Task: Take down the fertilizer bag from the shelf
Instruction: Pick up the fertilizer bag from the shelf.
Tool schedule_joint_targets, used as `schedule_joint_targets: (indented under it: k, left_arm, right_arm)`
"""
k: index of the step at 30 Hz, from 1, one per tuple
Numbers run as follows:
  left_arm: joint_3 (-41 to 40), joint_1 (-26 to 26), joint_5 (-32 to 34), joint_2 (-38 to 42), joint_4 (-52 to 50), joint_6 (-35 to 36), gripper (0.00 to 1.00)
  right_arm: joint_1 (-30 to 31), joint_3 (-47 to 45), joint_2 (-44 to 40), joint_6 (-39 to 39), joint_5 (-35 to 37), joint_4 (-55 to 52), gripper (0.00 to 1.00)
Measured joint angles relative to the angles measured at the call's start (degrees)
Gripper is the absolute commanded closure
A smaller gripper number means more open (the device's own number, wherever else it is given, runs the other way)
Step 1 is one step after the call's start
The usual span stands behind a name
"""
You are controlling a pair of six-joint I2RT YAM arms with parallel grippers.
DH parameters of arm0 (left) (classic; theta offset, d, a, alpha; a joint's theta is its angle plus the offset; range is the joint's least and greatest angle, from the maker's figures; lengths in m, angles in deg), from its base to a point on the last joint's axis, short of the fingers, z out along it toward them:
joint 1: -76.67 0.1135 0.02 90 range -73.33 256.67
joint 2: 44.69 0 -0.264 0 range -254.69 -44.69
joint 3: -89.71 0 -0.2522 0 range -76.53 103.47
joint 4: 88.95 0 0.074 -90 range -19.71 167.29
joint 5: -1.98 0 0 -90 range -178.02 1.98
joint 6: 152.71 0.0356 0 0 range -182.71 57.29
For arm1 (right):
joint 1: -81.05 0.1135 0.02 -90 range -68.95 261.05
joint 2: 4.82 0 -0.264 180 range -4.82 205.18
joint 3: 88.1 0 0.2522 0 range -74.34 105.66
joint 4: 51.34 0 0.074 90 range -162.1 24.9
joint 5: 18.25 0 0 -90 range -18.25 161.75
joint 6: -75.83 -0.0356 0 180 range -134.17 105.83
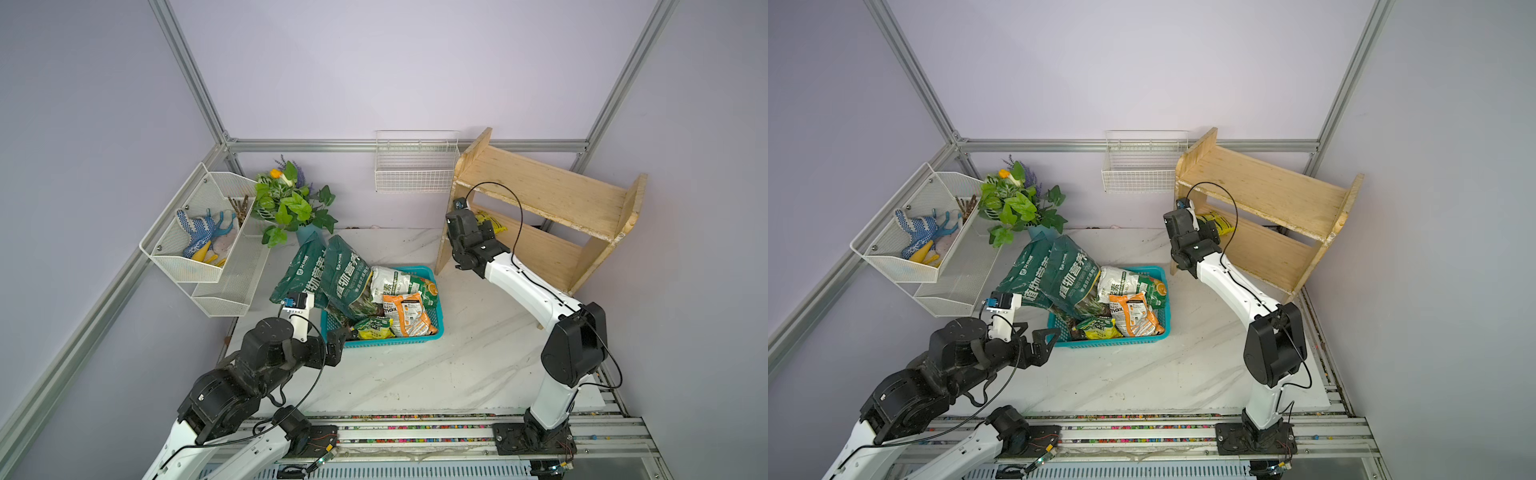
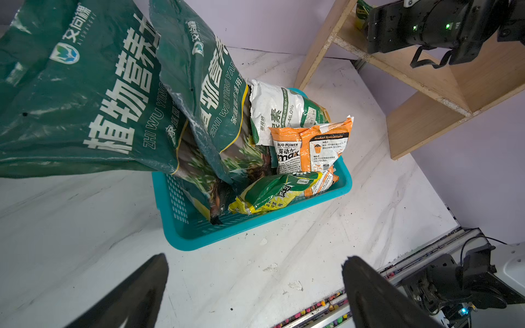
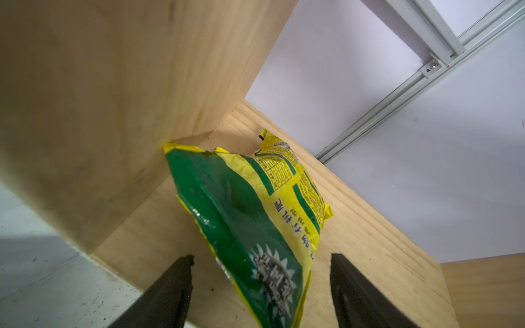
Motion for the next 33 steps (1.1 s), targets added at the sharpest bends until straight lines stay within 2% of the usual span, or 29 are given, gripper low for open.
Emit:
schedule_joint_targets:
  k: [1, 5, 8, 18, 28, 33]
  left_arm:
    - [0.0, 0.0, 0.1, 0.0, 0.0, 0.0, 0.0]
    - [0.0, 0.0, 0.2, 0.0, 0.0, 0.0, 0.0]
    - [0.0, 0.0, 0.2, 0.0, 0.0, 0.0, 0.0]
    - [0.0, 0.0, 0.2, 0.0, 0.0, 0.0, 0.0]
    - [0.0, 0.0, 0.2, 0.0, 0.0, 0.0, 0.0]
    - [0.0, 0.0, 0.2, 0.0, 0.0, 0.0, 0.0]
  right_arm:
    - [-0.3, 0.1, 0.1, 0.0, 0.1, -0.3, 0.37]
    - [-0.9, 1.1, 1.0, 0.2, -0.2, -1.8, 0.79]
    - [-1.1, 1.2, 1.0, 0.1, -0.7, -2.6, 1.0]
    - [-1.2, 0.1, -1.6, -0.7, -3.3, -3.0, 1.0]
    - [-0.8, -10.4, -18.8, -0.5, -4.9, 2.0, 1.0]
    - [0.4, -13.7, -24.0, -0.2, -6.2, 5.4, 1.0]
